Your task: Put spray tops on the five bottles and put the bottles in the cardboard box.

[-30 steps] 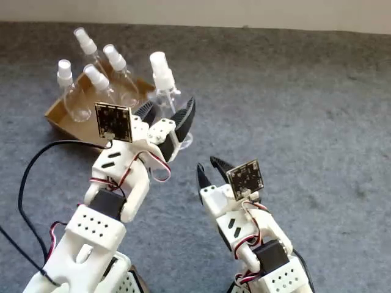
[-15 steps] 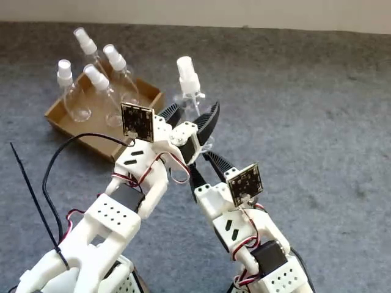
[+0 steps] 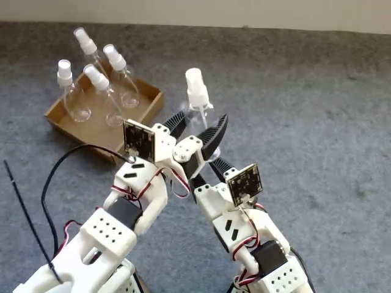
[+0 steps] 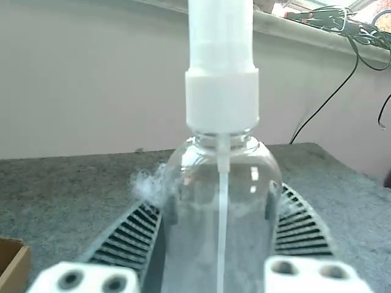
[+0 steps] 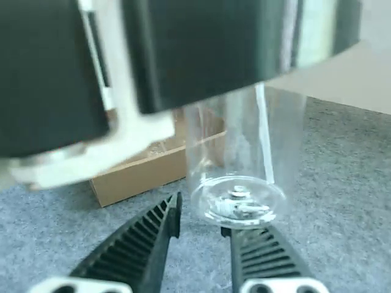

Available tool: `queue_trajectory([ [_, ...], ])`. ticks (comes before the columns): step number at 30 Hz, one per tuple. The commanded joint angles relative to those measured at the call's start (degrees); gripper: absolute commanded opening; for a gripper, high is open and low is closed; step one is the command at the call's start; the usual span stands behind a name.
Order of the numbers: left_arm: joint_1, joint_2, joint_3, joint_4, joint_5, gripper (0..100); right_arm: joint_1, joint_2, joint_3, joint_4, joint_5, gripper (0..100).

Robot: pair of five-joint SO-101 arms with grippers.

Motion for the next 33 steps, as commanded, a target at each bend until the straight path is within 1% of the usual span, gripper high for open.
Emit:
queue_trajectory([
  [1, 1.27, -5.41, -0.22, 8.35, -2.02, 4, 1.71, -0.84, 3.65, -1.36, 0.70, 10.5],
  [4, 1.27, -8.84, 0.13, 15.03, -2.02, 4, 1.71, -0.84, 3.65, -1.27, 0.70, 10.5],
  [12, 1.36, -21.76, 0.40, 27.25, -2.11, 4, 1.71, -0.84, 5.41, -1.54, 0.70, 10.5],
  [14, 1.01, -24.13, 0.40, 29.01, -2.11, 4, 1.71, -0.84, 5.41, -1.54, 0.70, 10.5],
  [19, 0.84, -27.03, 0.31, 28.84, -2.46, 4, 1.71, -0.84, 5.41, -1.36, 0.70, 10.5],
  [23, 0.84, -23.87, -0.66, 27.69, -2.55, 4, 1.71, -0.84, 5.41, -1.36, 0.70, 10.5],
  [28, -3.82, -13.14, -4.62, 18.11, -2.46, 4, 1.71, -0.84, 5.41, -1.36, 0.70, 10.5],
  [33, -4.35, -0.48, -10.42, 16.18, -2.46, 4, 1.71, -0.84, 5.49, -1.36, 0.70, 10.5],
])
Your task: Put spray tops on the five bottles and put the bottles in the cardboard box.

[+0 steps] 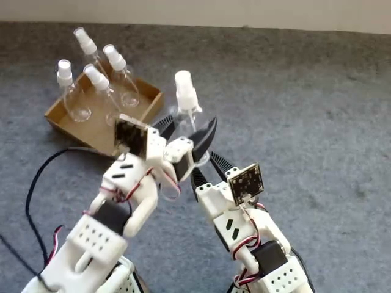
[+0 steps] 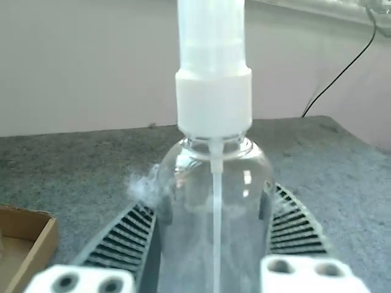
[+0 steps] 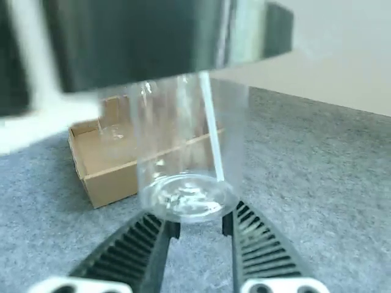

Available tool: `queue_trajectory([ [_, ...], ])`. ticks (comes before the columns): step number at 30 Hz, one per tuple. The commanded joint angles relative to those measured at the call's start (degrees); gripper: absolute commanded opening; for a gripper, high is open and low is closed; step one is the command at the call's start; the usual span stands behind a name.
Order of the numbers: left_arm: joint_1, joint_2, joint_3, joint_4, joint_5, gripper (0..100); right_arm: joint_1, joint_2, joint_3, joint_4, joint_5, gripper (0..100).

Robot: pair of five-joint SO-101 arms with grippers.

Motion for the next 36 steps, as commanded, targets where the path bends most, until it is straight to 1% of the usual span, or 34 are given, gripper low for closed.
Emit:
queue_trajectory([
  [1, -0.57, 10.24, -8.22, -2.99, -0.53, 4, 0.75, -0.84, 5.49, -1.27, 0.53, 10.5],
  [6, -0.57, 16.48, -13.05, -9.41, -0.53, 4, 0.75, -0.84, 5.49, -1.27, 0.53, 10.5],
  [14, -0.04, 25.27, -14.37, -8.97, -0.53, 4, 0.75, -0.84, 5.49, -1.27, 0.53, 10.5],
  [20, 3.03, 20.79, -10.86, -8.70, -0.53, 4, 0.75, -0.84, 5.49, -1.27, 0.53, 10.5],
  [22, 3.74, 18.33, -9.27, -6.33, -0.62, 4, 0.75, -0.84, 5.49, -1.27, 0.53, 10.5],
  [25, 4.18, 15.78, -8.66, 0.53, -4.40, 4, 0.75, -0.84, 5.49, -1.27, 0.53, 10.5],
  [29, 3.91, 12.18, -8.75, 9.23, -4.22, 4, 0.75, -0.84, 5.49, -1.27, 0.53, 10.5],
  [31, 3.91, 10.15, -8.57, 10.55, -4.22, 4, 0.75, -0.84, 5.49, -1.27, 0.53, 10.5],
  [36, 3.74, 6.02, -8.48, 10.46, -4.48, 4, 0.75, -0.84, 5.58, -1.19, 0.53, 10.5],
])
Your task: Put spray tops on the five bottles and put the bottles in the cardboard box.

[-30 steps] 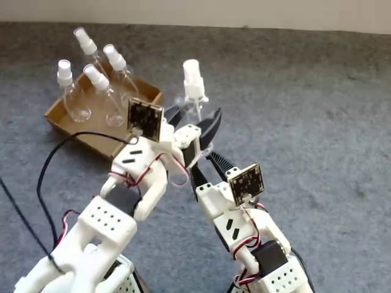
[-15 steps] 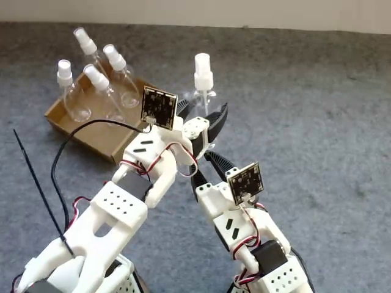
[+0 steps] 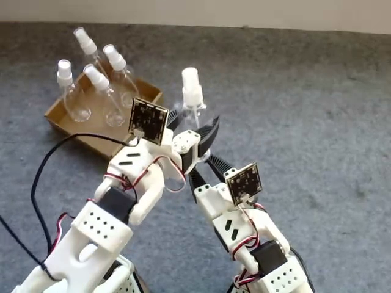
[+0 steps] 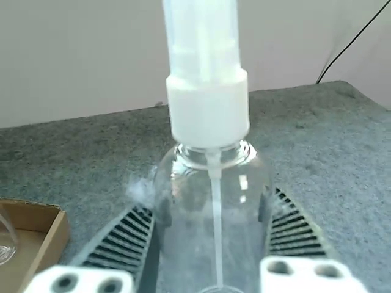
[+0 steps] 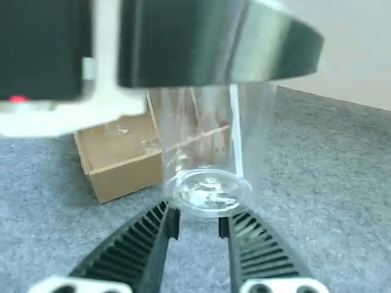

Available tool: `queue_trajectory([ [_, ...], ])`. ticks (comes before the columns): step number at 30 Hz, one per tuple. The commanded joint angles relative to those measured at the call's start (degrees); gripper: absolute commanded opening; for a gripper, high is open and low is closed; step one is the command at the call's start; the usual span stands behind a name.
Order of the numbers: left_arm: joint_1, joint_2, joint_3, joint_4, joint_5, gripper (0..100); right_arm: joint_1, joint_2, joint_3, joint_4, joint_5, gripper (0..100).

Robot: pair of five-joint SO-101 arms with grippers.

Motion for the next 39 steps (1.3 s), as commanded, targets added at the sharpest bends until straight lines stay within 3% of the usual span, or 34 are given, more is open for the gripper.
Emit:
queue_trajectory([
  [1, 1.45, -3.82, 0.22, 1.67, -1.05, 4, 1.10, -0.92, 5.58, -1.27, 0.70, 10.5],
  [7, -3.74, -3.82, -2.15, -3.60, -1.05, 4, 1.10, -0.92, 5.58, -1.27, 0.70, 10.5],
  [14, -4.00, -3.30, -2.33, -8.70, -1.14, 4, 1.10, -0.92, 5.58, -1.27, 0.70, 10.5],
  [19, -4.35, 6.29, -7.78, -9.14, -4.40, 4, 1.10, -0.92, 5.58, -1.27, 0.70, 10.5],
  [30, -3.82, 27.12, -18.86, -9.23, -4.40, 4, 1.10, -0.92, 5.58, -1.19, 0.62, 10.5],
  [39, 0.92, 22.73, -13.49, -8.97, -4.40, 4, 1.10, -0.92, 5.58, -1.19, 0.62, 10.5],
])
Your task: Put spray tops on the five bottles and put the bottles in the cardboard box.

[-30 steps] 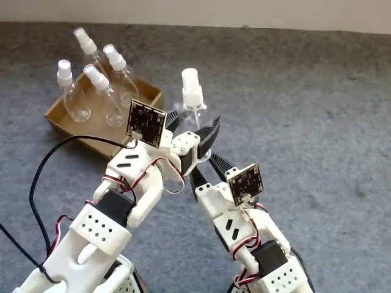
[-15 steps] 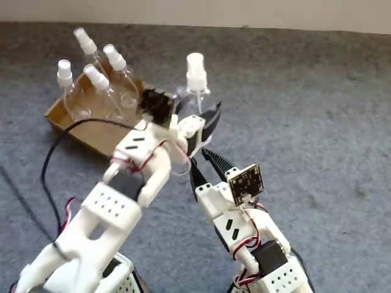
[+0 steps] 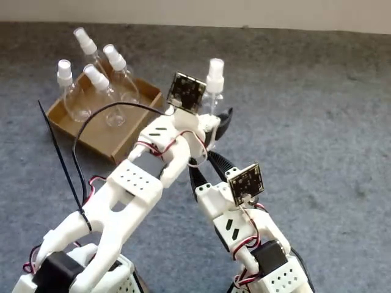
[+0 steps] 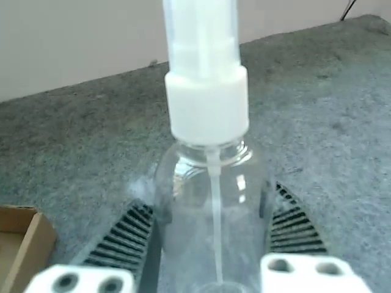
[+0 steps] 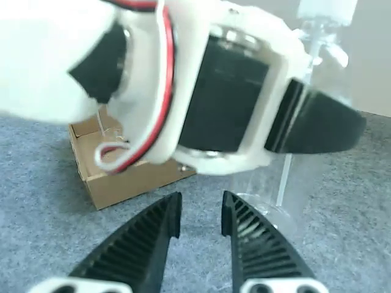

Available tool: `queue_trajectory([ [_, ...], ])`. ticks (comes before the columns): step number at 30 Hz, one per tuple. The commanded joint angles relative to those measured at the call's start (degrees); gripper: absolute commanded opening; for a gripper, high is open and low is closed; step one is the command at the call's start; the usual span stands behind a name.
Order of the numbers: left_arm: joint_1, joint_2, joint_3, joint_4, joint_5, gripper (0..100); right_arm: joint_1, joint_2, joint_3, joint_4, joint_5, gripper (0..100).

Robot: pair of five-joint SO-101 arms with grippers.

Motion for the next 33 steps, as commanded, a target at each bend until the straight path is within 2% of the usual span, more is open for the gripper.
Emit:
queue_trajectory([
  [1, 3.47, -7.34, 1.63, -1.32, -0.35, 4, 0.84, -0.84, 5.58, -1.10, 0.62, 10.5],
  [18, 3.91, -31.87, 15.52, 10.73, -0.35, 4, 0.84, -0.84, 5.58, -1.10, 0.62, 10.5],
  [28, 3.91, -36.44, 18.77, 11.60, -0.35, 4, 1.10, -0.75, 5.58, -1.10, 0.62, 10.5],
  [33, 3.82, -39.34, 21.05, 11.60, -0.35, 4, 3.74, -0.75, 5.58, -1.10, 0.62, 10.5],
])
